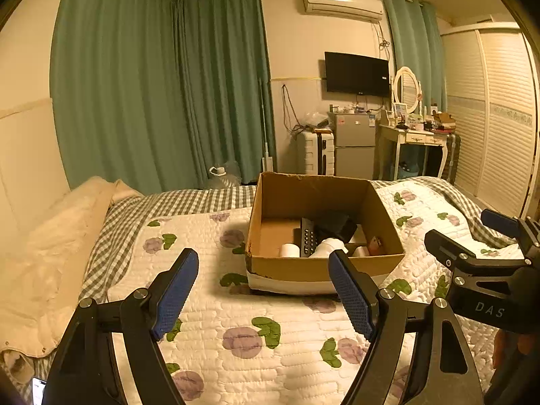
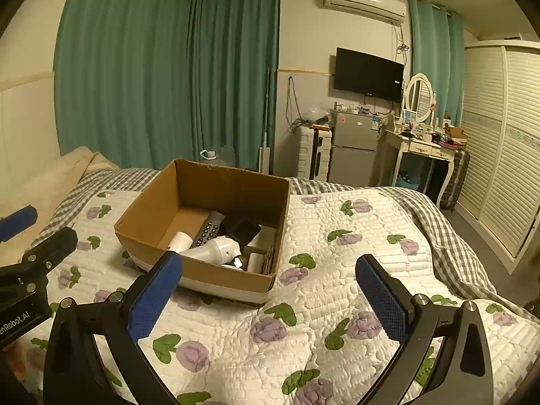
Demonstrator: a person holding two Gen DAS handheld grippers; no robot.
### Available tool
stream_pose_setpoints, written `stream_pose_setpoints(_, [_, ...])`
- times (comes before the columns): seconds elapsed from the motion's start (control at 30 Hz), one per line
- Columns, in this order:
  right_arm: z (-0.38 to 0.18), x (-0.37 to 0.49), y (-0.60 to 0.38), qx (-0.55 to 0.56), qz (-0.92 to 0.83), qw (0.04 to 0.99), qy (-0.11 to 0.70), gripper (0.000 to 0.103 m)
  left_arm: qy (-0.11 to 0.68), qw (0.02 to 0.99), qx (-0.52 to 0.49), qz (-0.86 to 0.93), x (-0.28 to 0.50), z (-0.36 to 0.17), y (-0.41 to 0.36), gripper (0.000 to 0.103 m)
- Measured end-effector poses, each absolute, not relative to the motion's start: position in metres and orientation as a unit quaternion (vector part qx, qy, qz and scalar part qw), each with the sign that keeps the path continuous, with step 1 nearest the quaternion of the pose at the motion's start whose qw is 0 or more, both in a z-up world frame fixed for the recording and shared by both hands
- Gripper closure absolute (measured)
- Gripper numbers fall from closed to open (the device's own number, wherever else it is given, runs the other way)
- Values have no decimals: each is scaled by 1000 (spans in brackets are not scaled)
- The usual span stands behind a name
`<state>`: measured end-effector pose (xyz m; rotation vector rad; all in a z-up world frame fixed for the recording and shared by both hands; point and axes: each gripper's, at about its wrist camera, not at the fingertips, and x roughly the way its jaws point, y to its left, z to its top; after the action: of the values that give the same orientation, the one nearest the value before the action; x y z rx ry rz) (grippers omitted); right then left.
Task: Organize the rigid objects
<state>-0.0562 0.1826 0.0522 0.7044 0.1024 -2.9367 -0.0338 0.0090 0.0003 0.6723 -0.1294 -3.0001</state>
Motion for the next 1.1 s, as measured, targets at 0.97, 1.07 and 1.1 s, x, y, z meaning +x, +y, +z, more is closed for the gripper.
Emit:
stream_pose_setpoints(0.97, [53, -54, 183, 241, -968, 57, 39, 0, -32, 27, 235, -971, -39, -4, 9, 21])
stream_pose_setpoints(1.07, [53, -54, 183, 241, -968, 57, 39, 0, -32, 27, 236, -971, -39, -4, 9, 21])
stream_pose_setpoints(1.1, [53, -54, 183, 241, -968, 57, 39, 0, -32, 27, 235, -971, -39, -3, 10, 21])
